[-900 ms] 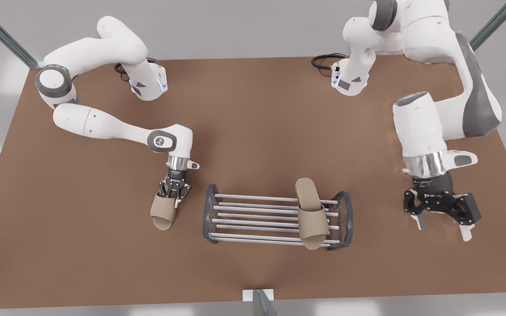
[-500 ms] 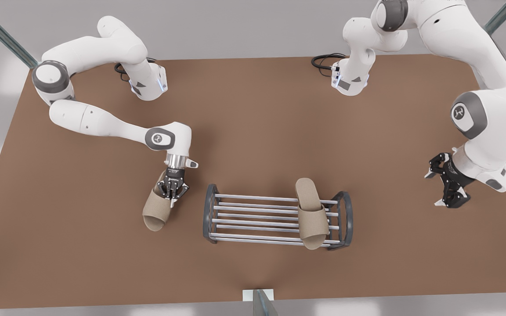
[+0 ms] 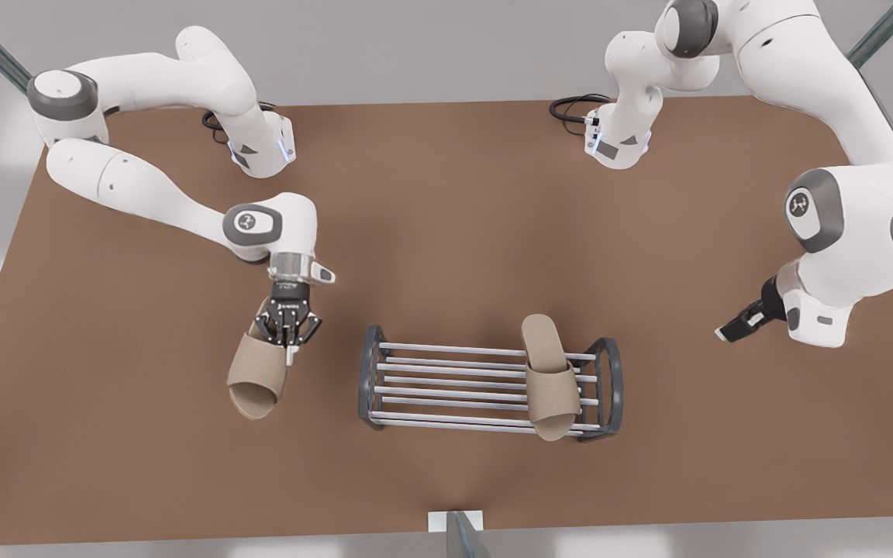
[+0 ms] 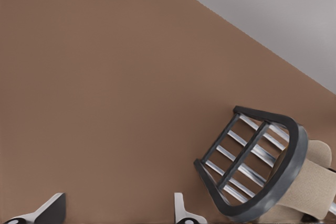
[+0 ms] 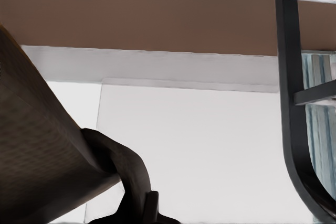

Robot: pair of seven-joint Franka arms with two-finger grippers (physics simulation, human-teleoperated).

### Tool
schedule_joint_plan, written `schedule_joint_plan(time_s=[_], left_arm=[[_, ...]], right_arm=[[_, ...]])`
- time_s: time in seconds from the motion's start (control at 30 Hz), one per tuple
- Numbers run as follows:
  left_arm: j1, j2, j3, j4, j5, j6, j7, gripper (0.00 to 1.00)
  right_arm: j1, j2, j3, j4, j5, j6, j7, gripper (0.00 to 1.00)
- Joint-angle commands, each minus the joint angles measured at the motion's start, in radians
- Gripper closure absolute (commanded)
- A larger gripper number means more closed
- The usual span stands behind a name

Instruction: Place the right shoe on the shoe rack with the right arm, and place the left shoe on the shoe rack with the left arm

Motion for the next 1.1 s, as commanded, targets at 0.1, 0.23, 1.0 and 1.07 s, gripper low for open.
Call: schedule_joint_plan(time_s=[0.1,0.23,1.0,1.07], left_arm=[[0.007,-0.038,-0.034,-0.002,0.055,-0.031,0.704,0.0],[0.002,-0.039,-0.04,-0.003,0.081,-0.043,0.697,0.0],[-0.016,-0.027,-0.033,0.0,0.079,-0.049,0.697,0.0],[-0.016,-0.027,-0.031,-0.002,0.079,-0.049,0.697,0.0]], right_arm=[[-0.002,-0.038,0.181,0.05,0.352,0.139,-0.432,0.79],[0.205,-0.147,0.219,0.26,0.686,0.139,-0.423,0.79],[1.237,-0.152,-0.467,1.01,0.878,0.27,0.336,0.79],[1.251,-0.142,-0.482,1.032,0.878,0.271,0.336,0.79]])
